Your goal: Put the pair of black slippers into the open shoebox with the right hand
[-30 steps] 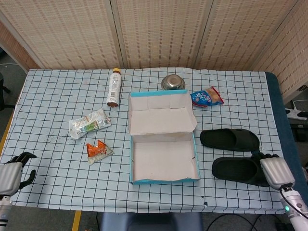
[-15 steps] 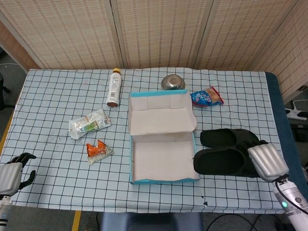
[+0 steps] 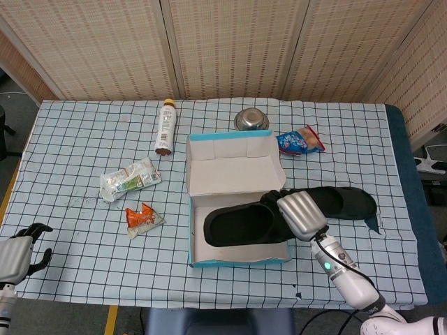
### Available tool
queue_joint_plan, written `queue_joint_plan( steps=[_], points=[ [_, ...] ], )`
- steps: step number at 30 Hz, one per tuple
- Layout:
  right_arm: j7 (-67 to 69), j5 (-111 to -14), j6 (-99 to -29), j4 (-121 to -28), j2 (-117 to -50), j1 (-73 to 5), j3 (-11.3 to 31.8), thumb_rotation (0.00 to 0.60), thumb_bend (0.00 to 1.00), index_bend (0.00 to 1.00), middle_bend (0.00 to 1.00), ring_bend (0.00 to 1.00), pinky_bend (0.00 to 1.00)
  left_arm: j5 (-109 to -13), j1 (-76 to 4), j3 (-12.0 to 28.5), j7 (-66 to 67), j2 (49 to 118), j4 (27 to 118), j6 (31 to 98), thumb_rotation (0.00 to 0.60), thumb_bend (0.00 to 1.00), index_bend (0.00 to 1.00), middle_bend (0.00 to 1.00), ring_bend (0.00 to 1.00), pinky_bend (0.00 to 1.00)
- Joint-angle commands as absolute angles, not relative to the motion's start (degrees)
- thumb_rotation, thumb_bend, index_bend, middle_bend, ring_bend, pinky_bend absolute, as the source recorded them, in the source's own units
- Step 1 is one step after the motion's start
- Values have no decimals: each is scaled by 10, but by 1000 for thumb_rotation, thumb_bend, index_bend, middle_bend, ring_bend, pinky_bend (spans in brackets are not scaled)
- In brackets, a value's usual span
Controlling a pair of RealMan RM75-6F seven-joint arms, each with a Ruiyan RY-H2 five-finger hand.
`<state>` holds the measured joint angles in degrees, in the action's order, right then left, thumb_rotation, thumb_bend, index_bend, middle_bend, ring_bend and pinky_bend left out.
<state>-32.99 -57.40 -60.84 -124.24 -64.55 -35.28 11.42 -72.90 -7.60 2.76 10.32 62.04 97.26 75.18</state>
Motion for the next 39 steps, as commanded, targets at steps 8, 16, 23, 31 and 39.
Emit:
queue_joint_plan(
  steps=[8,16,23,31,39],
  points=[
    [-398,-508,-634,-1190,-771,-412,97,600,122,775,704,555,559,-726,-75,27,100,616,977,752,600,434,300,219,286,461],
    [-402,-498,-648,-1142,-813,-419,77,600,127,778,707,559,562,-721,-77,27,97,614,980,747,600,435,301,222,286,462],
    [-427,-469,-659,-1139,-814,-424,61,600,139,778,708,560,563,-714,-78,27,100,612,983,743,600,436,301,227,286,463],
    [-452,-425,-654,-1123,-820,-433,41,600,145,778,708,560,563,-708,-80,26,108,610,988,740,600,436,301,229,286,463],
    [-467,-375,-640,-1066,-846,-446,28,600,149,778,708,560,563,-704,-80,26,108,609,989,739,600,436,301,230,286,465]
  ],
)
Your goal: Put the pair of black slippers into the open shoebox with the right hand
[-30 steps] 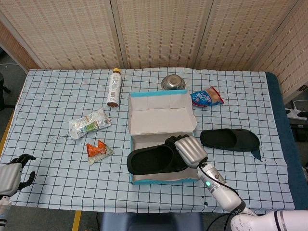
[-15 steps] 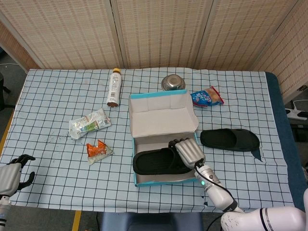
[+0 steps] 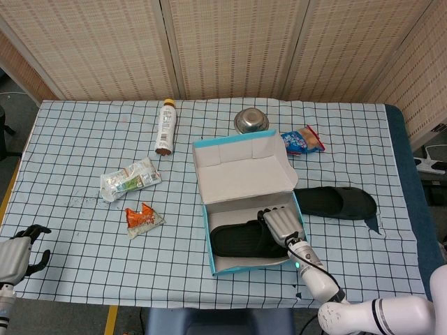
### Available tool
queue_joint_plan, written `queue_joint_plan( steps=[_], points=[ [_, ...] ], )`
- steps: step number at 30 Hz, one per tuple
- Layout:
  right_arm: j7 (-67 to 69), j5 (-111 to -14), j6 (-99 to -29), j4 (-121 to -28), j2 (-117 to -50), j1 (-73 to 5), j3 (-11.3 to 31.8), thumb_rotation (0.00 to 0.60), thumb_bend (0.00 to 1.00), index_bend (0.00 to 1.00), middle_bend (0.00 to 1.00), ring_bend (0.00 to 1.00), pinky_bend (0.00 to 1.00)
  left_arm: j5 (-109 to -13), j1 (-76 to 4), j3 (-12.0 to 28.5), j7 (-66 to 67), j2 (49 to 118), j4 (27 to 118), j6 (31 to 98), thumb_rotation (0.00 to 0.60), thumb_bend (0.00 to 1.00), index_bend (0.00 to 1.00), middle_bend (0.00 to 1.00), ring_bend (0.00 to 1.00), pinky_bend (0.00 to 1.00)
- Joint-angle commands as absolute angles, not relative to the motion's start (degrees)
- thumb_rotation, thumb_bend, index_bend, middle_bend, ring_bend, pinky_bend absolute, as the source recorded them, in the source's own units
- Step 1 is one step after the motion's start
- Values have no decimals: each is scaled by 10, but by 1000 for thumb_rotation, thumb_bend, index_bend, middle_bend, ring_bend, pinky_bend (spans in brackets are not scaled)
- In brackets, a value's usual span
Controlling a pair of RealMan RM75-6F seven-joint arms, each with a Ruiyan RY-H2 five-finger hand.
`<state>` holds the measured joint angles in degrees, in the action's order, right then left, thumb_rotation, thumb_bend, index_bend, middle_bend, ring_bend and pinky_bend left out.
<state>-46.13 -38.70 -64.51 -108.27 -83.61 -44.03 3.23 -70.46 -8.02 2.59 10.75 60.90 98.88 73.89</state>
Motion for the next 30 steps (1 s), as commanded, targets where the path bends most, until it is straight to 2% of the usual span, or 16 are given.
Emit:
queue_joint_plan(
  steps=[1,3,5,7,10,12,14,17,23,30],
  points=[
    [-464,-375,-640,-1061,-849,-446,29,600,148,773,708,559,563,-703,-80,27,107,609,989,739,600,436,301,230,286,465],
    [-441,-386,-633,-1056,-851,-442,33,600,149,716,706,528,562,-701,-81,27,105,609,990,737,600,436,301,230,286,465],
    [-415,-399,-618,-1058,-844,-439,36,600,138,590,637,433,542,-701,-81,27,105,608,989,736,600,436,301,230,286,465],
    [-374,-414,-594,-1069,-826,-435,46,600,88,394,440,254,440,-698,-81,27,106,608,989,736,600,436,301,231,286,465],
    [-322,-438,-567,-1086,-795,-429,58,600,36,195,242,65,283,-695,-82,27,107,608,990,734,600,436,301,231,286,466],
    [-288,-457,-551,-1098,-771,-424,65,600,17,99,153,9,201,-694,-83,27,109,608,989,733,600,435,301,231,285,466],
    [-259,-474,-538,-1109,-750,-419,70,600,6,31,90,0,167,-692,-83,27,111,609,989,733,600,435,301,231,285,466],
    [-214,-506,-522,-1122,-714,-409,76,600,0,0,46,0,141,-689,-84,27,112,609,990,731,600,435,301,231,286,466],
    [-133,-555,-501,-1138,-645,-385,80,600,0,0,44,0,132,-685,-86,27,116,610,991,729,600,435,302,231,286,466],
    [-126,-619,-578,-1087,-599,-324,52,600,0,9,40,0,179,-685,-85,26,116,609,992,731,600,436,301,232,286,466]
  ],
)
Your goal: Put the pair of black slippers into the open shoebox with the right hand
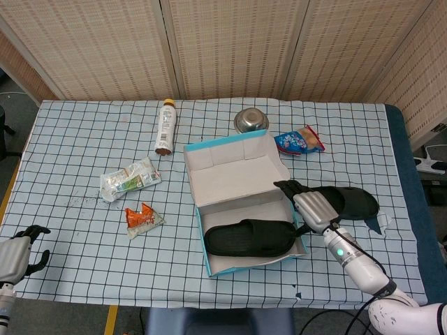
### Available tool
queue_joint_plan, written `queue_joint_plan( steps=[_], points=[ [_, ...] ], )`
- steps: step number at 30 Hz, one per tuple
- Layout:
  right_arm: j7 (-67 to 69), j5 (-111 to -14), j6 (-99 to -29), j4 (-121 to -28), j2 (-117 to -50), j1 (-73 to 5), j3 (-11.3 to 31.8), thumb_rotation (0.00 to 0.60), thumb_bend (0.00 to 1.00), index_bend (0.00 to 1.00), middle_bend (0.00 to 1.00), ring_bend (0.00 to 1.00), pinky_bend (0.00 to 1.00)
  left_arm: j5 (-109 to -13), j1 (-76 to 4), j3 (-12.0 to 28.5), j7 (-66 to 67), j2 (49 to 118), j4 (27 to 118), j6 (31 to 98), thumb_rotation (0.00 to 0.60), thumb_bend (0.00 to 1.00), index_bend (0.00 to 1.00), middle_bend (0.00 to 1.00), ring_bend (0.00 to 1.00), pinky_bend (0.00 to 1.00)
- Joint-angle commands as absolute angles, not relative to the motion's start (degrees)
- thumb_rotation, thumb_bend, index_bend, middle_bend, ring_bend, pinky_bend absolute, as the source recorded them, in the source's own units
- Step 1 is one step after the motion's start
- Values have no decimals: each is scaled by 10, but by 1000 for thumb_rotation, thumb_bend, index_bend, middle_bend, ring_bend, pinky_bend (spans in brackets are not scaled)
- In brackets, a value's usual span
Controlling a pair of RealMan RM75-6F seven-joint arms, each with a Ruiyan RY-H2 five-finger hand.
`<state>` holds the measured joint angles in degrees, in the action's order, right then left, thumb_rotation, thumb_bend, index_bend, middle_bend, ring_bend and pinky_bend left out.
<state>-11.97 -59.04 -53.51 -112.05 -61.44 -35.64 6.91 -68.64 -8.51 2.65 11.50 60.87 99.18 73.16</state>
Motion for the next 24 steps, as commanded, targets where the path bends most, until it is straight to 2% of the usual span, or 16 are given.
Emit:
queue_joint_plan(
  steps=[1,5,12,19,24],
  points=[
    [-131,-619,-588,-1075,-598,-317,47,600,0,10,40,0,179,-684,-86,26,117,609,992,730,600,436,301,232,286,466],
    [-132,-597,-590,-1015,-601,-300,36,600,0,17,41,0,179,-680,-88,26,124,610,993,728,600,436,301,232,286,466],
    [-96,-547,-501,-899,-633,-306,28,600,0,16,41,0,179,-676,-89,26,130,612,994,728,600,437,301,233,286,466],
    [-93,-521,-442,-808,-683,-315,18,600,0,16,41,0,179,-672,-89,27,128,611,994,727,600,438,301,233,286,466],
    [-96,-518,-428,-745,-726,-318,19,600,0,46,100,0,179,-677,-88,25,129,611,994,730,600,438,301,234,286,465]
  ],
)
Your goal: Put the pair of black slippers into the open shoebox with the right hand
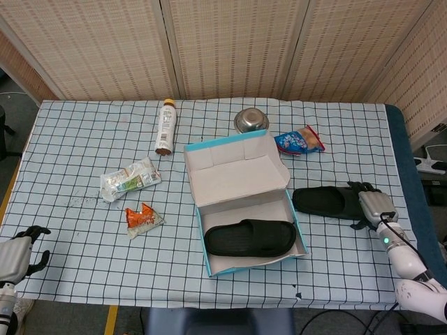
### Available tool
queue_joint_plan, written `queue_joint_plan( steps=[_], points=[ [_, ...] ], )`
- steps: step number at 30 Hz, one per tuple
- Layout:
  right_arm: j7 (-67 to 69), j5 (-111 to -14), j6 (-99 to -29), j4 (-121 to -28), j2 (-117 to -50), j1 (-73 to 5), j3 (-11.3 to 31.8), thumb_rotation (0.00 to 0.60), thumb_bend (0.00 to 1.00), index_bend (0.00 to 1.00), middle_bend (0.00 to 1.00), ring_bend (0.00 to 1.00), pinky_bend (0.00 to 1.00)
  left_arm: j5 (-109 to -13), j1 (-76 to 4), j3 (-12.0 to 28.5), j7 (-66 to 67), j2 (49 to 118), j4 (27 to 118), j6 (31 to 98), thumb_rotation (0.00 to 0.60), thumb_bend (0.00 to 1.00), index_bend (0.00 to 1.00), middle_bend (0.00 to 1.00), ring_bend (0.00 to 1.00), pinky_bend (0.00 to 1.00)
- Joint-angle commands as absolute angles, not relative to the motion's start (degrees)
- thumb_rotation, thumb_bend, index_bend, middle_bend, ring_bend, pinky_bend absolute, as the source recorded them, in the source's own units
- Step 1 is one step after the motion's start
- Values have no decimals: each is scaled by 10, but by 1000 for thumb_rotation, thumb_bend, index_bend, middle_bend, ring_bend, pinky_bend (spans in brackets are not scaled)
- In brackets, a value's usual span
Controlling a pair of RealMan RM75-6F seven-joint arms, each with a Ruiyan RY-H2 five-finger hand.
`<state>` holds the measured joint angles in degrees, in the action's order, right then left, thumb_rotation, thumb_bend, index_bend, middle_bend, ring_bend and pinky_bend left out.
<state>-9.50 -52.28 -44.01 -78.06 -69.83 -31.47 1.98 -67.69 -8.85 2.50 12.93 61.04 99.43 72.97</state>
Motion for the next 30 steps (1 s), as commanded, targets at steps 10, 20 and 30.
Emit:
queue_joint_plan(
  steps=[10,20,30],
  points=[
    [-90,-559,-467,-675,-784,-305,25,600,0,272,338,172,275,-675,-90,24,128,609,995,727,600,438,301,233,286,465],
    [-72,-647,-627,-681,-779,-262,52,600,0,687,678,502,584,-674,-91,23,129,610,994,726,600,438,301,234,286,466],
    [-359,-625,-805,-944,-672,-216,62,600,0,701,686,509,591,-669,-92,24,131,611,995,722,600,438,301,234,286,466]
  ],
)
